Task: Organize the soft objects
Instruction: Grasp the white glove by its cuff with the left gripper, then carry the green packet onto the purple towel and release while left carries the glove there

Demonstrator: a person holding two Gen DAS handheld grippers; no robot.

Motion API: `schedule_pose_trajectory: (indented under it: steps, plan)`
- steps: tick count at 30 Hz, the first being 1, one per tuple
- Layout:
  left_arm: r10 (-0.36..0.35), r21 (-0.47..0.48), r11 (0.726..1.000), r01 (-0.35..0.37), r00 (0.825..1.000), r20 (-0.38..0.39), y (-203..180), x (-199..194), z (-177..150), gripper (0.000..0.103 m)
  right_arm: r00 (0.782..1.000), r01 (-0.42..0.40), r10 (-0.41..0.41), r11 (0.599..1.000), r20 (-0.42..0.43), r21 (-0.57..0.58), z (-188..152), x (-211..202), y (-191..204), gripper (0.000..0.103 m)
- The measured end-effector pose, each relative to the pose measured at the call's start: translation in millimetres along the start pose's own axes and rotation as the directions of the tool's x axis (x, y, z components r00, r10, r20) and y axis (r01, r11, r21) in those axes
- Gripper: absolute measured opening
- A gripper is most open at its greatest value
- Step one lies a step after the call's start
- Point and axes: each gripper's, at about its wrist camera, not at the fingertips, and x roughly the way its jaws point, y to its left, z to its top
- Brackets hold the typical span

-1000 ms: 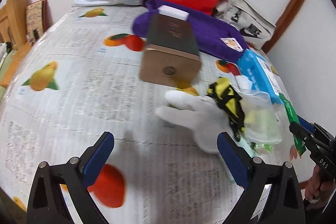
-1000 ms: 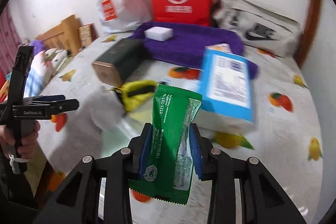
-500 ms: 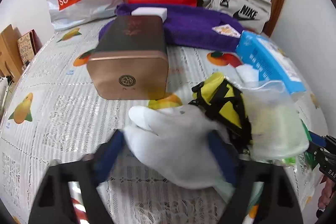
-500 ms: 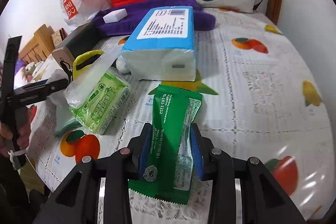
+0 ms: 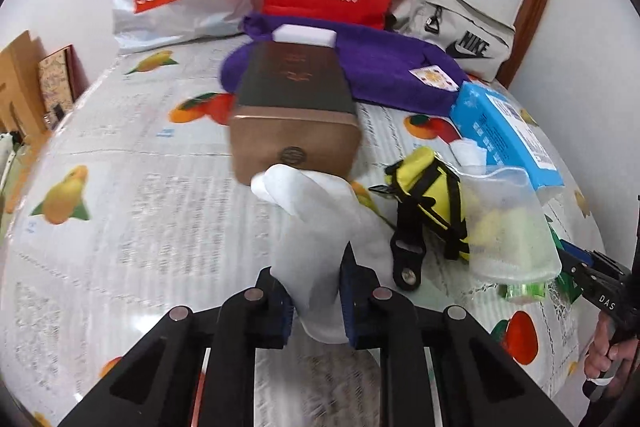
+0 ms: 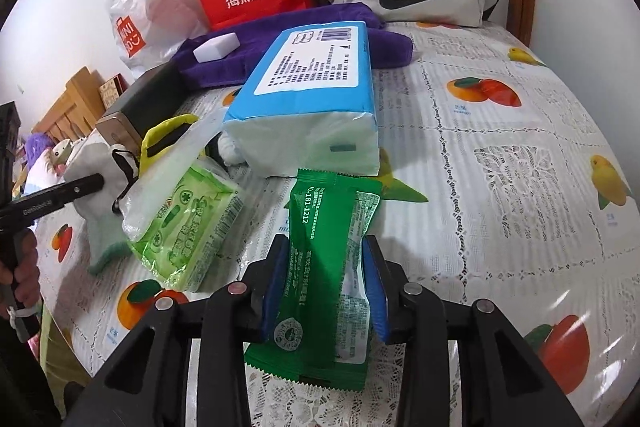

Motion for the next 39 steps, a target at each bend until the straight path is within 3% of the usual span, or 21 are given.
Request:
schedule_pose_trajectory:
  steps: [11, 24, 39]
  plan:
    - [-0.001, -0.078, 0.997, 0.007, 0.997, 0.074, 21, -47, -3, 0.018, 1.0, 0.014, -0.013, 1.0, 0.027, -0.012, 4, -24, 13, 0.035]
    - [-0.047, -0.089, 0.994, 0.059, 0.99, 0.135, 15, -83, 4, 0.018, 0.997, 0.03, -0.028, 0.999, 0.075, -0.036, 23, -63, 23, 0.035]
    - [-0.079, -0.067, 0.993, 0.094, 0.977, 0.197, 3, -102, 55, 0.018, 0.991, 0.015, -0.005, 0.997, 0.13, -0.074, 75, -83, 33, 0.035]
